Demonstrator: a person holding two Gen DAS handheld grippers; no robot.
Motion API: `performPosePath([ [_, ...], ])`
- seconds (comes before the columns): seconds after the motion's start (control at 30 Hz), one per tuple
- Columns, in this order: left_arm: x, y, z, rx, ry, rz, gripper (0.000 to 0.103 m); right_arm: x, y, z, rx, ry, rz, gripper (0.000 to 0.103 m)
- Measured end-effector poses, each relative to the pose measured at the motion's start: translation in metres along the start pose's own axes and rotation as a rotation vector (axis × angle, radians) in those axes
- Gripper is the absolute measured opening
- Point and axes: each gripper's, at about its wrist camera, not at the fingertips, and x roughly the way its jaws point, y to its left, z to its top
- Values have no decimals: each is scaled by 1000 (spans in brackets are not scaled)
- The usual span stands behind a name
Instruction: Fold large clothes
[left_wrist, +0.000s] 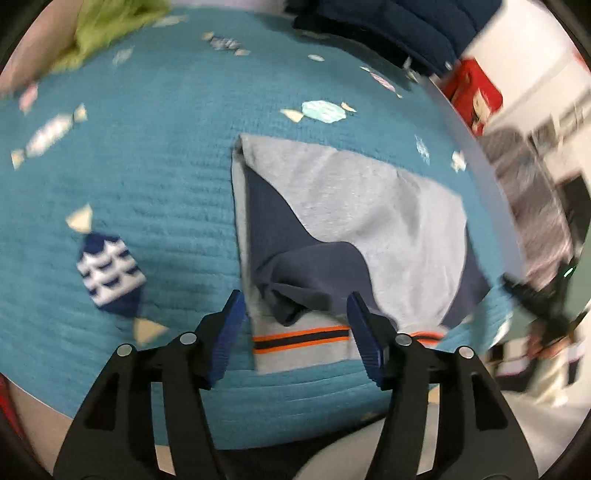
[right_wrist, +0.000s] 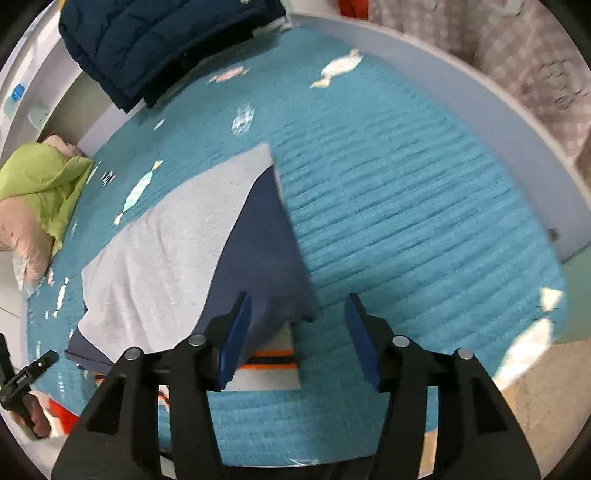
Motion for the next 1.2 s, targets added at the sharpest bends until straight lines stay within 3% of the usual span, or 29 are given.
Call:
performPosePath([
  [0.1, 28, 13, 4, -111, 22, -3, 61, 36, -6, -1, 76, 66, -17, 49],
  [0.13, 44, 18, 5, -157, 49, 13, 61, 43, -7, -1, 98, 77, -1, 40],
  [0.17, 52, 21, 3, -184, 65, 13, 56, 49, -7, -4, 115, 86, 14, 33],
  [0.2, 64, 24, 1, -228, 83, -2, 35, 52, -5, -6, 126, 82, 8, 26],
  [0.23, 70, 25, -1, -258, 87, -2, 32, 50, -3, -6, 128, 74, 7, 20],
  [0.3, 65, 18, -3, -233, 61, 42, 20, 42, 0, -8, 140, 66, 16, 14],
  [0.43, 57, 9, -5, -154, 78, 97, 15, 25, -8, -14, 196, 95, 113, 12],
  [0.5, 65, 17, -10, -174, 111, 98, 15, 30, -17, -18, 184, 109, 113, 12],
  [0.6, 65, 20, -12, -146, 111, 94, 19, 33, -16, -18, 157, 133, 93, 21],
  [0.67, 51, 17, -6, -140, 106, 87, 23, 21, -12, -10, 138, 100, 105, 28],
  [0.7, 44, 17, -3, -134, 92, 90, 23, 10, -9, -3, 113, 54, 96, 38],
  [0.73, 34, 16, 4, -125, 67, 98, 23, 3, -5, 4, 91, 14, 78, 53],
  [0.8, 21, 12, 21, -110, 26, 88, 23, -8, 3, 23, 44, -73, 42, 70],
  [0.9, 24, 8, 50, -93, -12, 99, 23, 0, 12, 60, -5, -90, 49, 72],
  [1.03, 56, 4, 88, -71, 10, 152, 25, 33, 28, 96, -67, -85, -34, 80],
  [1.1, 67, 4, 99, -80, 9, 182, 36, 53, 34, 108, -91, -69, -30, 80],
  [1.17, 78, -2, 114, -65, -2, 194, 37, 69, 35, 113, -85, -56, -18, 80],
  [1.2, 84, -3, 119, -63, 0, 179, 51, 77, 36, 115, -76, -42, -21, 80],
])
